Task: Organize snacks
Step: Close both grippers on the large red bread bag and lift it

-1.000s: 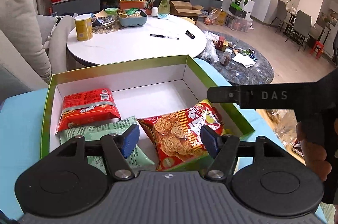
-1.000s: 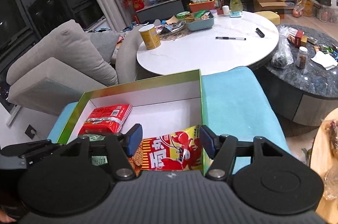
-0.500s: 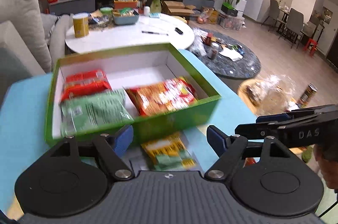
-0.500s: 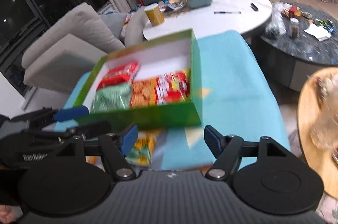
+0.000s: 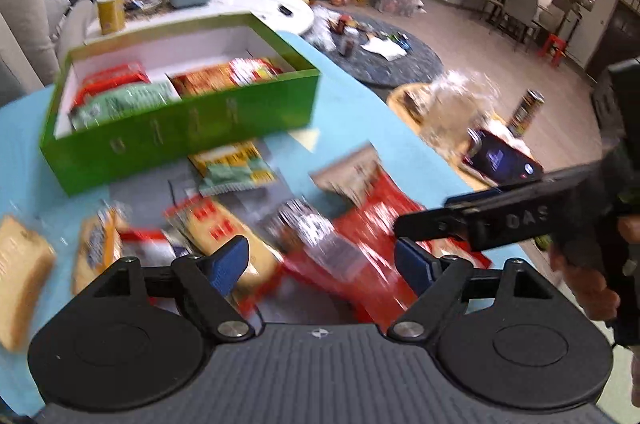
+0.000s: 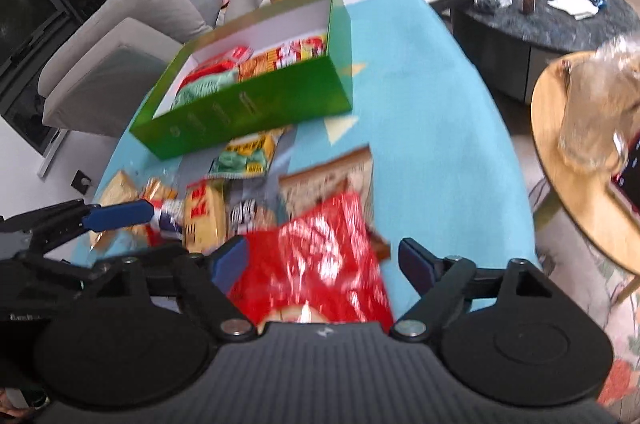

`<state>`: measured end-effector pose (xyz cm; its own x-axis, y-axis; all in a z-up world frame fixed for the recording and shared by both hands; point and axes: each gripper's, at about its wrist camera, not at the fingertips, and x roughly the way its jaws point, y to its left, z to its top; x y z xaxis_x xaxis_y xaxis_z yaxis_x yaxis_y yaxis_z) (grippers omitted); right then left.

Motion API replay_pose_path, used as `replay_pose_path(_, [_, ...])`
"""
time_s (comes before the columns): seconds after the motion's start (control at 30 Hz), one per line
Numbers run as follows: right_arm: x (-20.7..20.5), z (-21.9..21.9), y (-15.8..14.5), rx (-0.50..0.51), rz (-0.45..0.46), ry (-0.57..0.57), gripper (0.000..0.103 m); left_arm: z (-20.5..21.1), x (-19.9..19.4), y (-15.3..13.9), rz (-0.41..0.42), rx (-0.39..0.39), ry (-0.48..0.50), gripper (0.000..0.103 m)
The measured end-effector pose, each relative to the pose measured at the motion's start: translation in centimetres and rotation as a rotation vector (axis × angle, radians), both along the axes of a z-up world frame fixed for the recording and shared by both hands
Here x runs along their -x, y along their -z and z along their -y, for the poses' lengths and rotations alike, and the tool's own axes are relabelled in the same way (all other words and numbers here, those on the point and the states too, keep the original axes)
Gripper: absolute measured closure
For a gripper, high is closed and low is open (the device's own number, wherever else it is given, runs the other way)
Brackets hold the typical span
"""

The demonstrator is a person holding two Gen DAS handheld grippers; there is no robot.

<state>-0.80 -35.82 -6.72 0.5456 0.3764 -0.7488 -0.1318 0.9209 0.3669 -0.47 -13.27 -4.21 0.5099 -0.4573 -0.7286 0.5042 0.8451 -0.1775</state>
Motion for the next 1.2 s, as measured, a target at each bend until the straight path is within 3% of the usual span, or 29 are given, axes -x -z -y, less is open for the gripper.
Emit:
replay_pose_path(0.23, [1.3,0.0,1.4,-0.045,-0.038,-0.001,0.016,1.3,1.6,1.5,-0.058,-0.023,0.049,0.024])
replay_pose_path(0.6, [3.9,-2.3,0.8,-0.015,-0.066,-0.026,0.021,-0.3,3.4,1.7,-0.037,-0.076,0.081,0.023])
replay_pose_path(0.7, [3.8,-1.9,0.3,0.029,-0.034,-0.001,0.019,-0.1,3.2,1.9,-0.055,-0.053,0.089,0.022])
replay_pose_path(0.83, [3.6,-1.4,0.5,0.008,-0.038,0.022,0.019,0.6,2.8,2.2,-0.066,-0.032,0.107,0.016])
replay_pose_path(1.0, [3.4,-1.6,1.3,-0.031,-0.060,0.025,0.020,1.4,2.1,3.1,-0.122,-0.009,0.134,0.016])
replay_pose_path(1.1, [3.3,-2.0,1.5,-0.041,-0.067,0.001,0.024,2.1,2.0,3.8,-0.126,-0.010,0.169,0.024])
replay_pose_path(1.2, [3.3,-2.2,1.5,-0.047,-0.075,-0.007,0.025,2.6,2.0,4.0,-0.107,-0.048,0.181,0.038])
